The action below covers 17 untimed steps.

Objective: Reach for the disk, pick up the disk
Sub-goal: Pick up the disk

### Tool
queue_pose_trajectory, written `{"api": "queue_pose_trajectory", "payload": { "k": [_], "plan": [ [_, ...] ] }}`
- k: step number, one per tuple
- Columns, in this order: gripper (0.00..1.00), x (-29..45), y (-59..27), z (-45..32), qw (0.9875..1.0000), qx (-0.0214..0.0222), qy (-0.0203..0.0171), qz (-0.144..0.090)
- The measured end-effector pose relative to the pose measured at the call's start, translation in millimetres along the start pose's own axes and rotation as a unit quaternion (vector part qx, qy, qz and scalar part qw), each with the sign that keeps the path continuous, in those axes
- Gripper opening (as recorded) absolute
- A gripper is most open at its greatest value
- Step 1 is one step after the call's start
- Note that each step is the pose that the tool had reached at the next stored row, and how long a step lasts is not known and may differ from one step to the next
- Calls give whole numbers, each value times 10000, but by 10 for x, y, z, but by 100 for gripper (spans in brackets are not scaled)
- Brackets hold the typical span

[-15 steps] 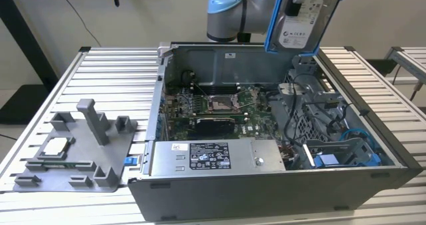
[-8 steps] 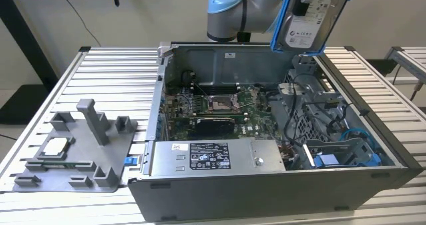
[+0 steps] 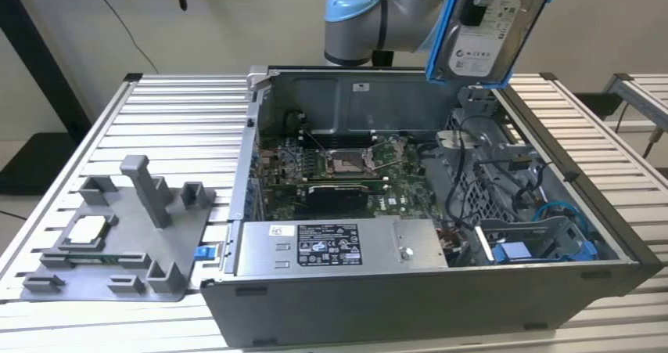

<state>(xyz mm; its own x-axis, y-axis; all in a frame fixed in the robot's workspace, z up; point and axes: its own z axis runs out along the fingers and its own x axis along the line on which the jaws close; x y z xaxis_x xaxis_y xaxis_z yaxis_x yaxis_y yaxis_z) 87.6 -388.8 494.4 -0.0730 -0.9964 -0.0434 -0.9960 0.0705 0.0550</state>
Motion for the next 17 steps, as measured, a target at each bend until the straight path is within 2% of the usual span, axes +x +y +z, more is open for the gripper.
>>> {"api": "queue_pose_trajectory", "payload": {
  "k": [7, 17],
  "plan": [
    [0, 103, -19, -6, 10000, -2, -1, 0],
    [0, 188, -35, -10, 10000, -2, -1, 1]
  ]
}}
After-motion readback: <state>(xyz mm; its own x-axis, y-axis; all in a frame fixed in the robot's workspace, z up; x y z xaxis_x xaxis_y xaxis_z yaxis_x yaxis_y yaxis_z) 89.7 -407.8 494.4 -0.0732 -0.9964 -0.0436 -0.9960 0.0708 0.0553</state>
